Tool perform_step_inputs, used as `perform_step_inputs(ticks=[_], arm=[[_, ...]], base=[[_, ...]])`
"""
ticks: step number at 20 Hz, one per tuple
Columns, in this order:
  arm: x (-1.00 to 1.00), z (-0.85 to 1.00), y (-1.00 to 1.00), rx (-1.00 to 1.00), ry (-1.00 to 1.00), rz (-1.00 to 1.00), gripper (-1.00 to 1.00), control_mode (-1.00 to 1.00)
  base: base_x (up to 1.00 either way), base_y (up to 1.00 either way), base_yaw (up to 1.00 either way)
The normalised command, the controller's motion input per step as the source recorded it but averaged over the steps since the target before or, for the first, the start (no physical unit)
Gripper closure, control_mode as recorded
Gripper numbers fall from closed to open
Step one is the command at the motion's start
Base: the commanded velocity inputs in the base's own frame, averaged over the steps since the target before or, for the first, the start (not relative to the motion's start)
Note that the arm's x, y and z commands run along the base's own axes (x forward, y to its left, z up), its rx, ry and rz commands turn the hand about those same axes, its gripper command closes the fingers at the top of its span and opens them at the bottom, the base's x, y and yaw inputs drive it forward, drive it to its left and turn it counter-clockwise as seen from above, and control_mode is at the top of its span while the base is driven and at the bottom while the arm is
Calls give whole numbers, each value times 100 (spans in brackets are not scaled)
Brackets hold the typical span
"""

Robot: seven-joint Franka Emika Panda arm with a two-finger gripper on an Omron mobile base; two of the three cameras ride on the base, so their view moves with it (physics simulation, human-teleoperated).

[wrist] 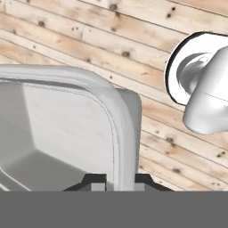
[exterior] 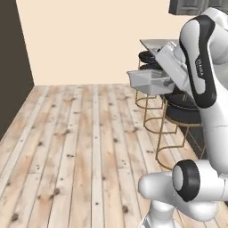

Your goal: Retrieve the tupperware and aluminum foil from the cabinet and place them on the dining counter near the plate with eggplant and lime to prepare for storing leftovers.

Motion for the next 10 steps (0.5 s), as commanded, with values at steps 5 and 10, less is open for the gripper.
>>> perform_step_inputs(ticks=[5, 10], arm=[[0, 0, 0, 0, 0, 0, 100, 100], [0, 0, 0, 0, 0, 0, 100, 100]], base=[[98, 68, -47], [99, 68, -47]])
